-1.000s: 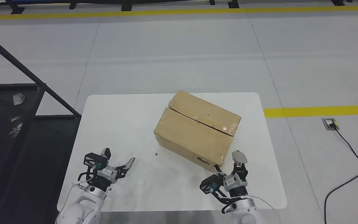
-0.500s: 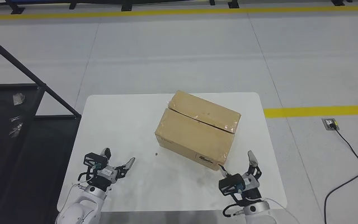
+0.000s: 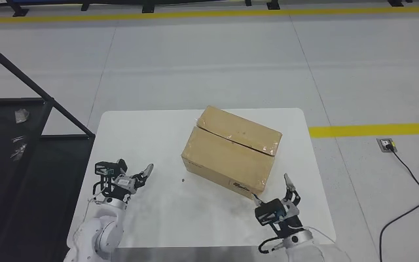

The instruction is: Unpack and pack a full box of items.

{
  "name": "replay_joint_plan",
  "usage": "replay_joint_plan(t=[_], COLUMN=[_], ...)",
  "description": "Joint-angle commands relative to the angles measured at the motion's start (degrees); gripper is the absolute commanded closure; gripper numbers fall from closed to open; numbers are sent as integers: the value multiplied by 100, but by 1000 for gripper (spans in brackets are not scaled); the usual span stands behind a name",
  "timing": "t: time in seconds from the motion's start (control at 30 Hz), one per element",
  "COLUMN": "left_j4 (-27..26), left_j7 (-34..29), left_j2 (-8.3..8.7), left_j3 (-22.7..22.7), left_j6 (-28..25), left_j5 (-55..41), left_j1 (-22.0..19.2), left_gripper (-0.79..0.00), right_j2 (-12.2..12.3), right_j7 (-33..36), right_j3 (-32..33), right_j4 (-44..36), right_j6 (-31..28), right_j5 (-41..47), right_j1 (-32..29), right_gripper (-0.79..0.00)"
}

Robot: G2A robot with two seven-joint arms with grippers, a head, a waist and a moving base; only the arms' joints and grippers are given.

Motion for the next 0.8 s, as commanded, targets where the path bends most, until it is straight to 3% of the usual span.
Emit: replay_joint_plan(t=[0.0, 0.23, 0.3, 0.63, 0.7, 0.77], left_j4=[197, 529, 521, 521, 464, 396], left_j7=[37, 92, 27, 27, 37, 67], left_j2=[-20, -59, -57, -57, -57, -53], left_j3=[117, 368, 363, 363, 364, 346], left_j6=[-24, -118, -201, -201, -214, -235], left_j5=[32, 214, 172, 172, 164, 181], left_j1=[-231, -577, -574, -574, -512, -445], left_gripper=[-785, -785, -785, -785, -785, -785], right_j2=[-2, 31, 47, 47, 67, 58], right_j7=[4, 699, 981, 995, 1151, 1257], right_j3=[217, 1104, 1234, 1197, 1117, 1144], right_j4=[85, 903, 1103, 1096, 1177, 1462], right_j6=[-376, -1533, -1487, -1559, -2084, -2021], right_j5=[985, 4039, 4218, 4254, 4572, 5126], right_j1=[223, 1172, 1370, 1359, 1404, 1678], right_gripper=[-785, -785, -785, -785, -785, -785])
